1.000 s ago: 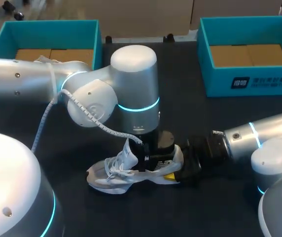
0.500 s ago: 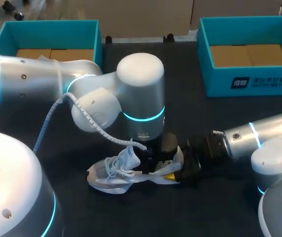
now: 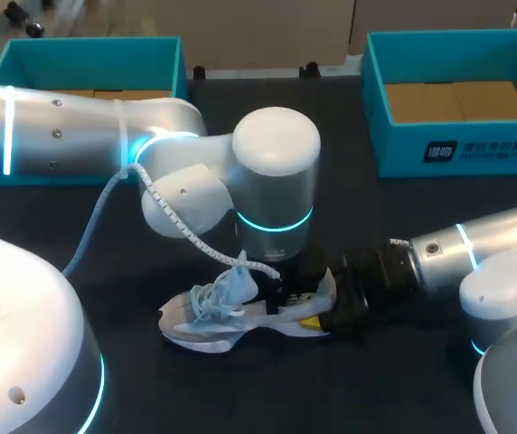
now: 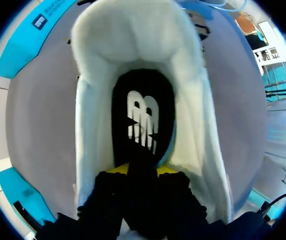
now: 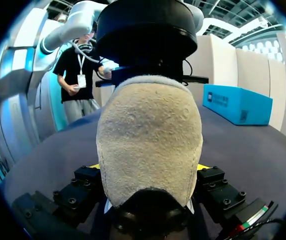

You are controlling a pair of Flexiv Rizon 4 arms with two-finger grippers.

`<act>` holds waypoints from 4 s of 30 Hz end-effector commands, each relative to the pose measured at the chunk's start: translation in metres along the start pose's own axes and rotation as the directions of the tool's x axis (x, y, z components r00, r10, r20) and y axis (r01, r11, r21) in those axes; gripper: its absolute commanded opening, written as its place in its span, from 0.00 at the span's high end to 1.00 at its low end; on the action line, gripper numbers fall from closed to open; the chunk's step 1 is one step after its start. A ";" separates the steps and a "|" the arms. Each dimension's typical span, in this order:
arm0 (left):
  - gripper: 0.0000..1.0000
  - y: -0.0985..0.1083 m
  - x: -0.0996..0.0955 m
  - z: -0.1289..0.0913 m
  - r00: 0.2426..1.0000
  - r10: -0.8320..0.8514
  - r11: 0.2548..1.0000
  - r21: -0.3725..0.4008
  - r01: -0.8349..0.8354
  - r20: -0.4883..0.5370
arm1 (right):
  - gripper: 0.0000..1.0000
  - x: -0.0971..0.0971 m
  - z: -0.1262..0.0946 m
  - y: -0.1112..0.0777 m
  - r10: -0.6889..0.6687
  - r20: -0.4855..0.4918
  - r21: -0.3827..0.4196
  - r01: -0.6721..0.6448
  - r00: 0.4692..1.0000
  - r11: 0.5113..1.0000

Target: Take the shoe out of the shoebox, open the shoe tongue, remove and reinsert the insole, then place the shoe into the shoebox

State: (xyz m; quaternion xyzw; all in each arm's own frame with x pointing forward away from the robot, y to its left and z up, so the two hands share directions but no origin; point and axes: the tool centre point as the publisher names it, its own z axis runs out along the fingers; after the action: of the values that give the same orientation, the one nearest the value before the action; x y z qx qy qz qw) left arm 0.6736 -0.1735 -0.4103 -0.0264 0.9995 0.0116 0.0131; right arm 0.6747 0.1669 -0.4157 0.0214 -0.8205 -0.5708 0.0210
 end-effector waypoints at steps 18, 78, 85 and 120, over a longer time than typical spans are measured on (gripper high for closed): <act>1.00 0.013 -0.014 -0.031 0.987 -0.032 0.969 0.238 0.069 -0.155 | 1.00 0.002 0.003 0.000 -0.001 0.000 0.004 0.001 1.000 1.000; 0.58 -0.015 0.022 -0.110 0.994 0.090 0.897 0.438 -0.058 -0.053 | 1.00 0.002 0.003 0.000 -0.001 0.000 0.004 0.001 1.000 1.000; 0.58 -0.034 0.031 -0.100 0.996 0.085 0.913 0.401 -0.078 0.001 | 1.00 0.002 0.003 0.000 -0.001 0.000 0.004 0.001 1.000 1.000; 1.00 -0.031 0.031 -0.114 0.982 -0.054 0.928 0.372 -0.017 0.179 | 1.00 0.002 0.003 0.000 -0.001 0.000 0.004 0.001 1.000 1.000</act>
State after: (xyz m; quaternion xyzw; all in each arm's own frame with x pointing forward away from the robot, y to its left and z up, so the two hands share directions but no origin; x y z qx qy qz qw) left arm 0.6419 -0.2117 -0.2993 -0.0315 0.9780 -0.1738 0.1109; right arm 0.6741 0.1672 -0.4151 0.0222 -0.8204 -0.5710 0.0210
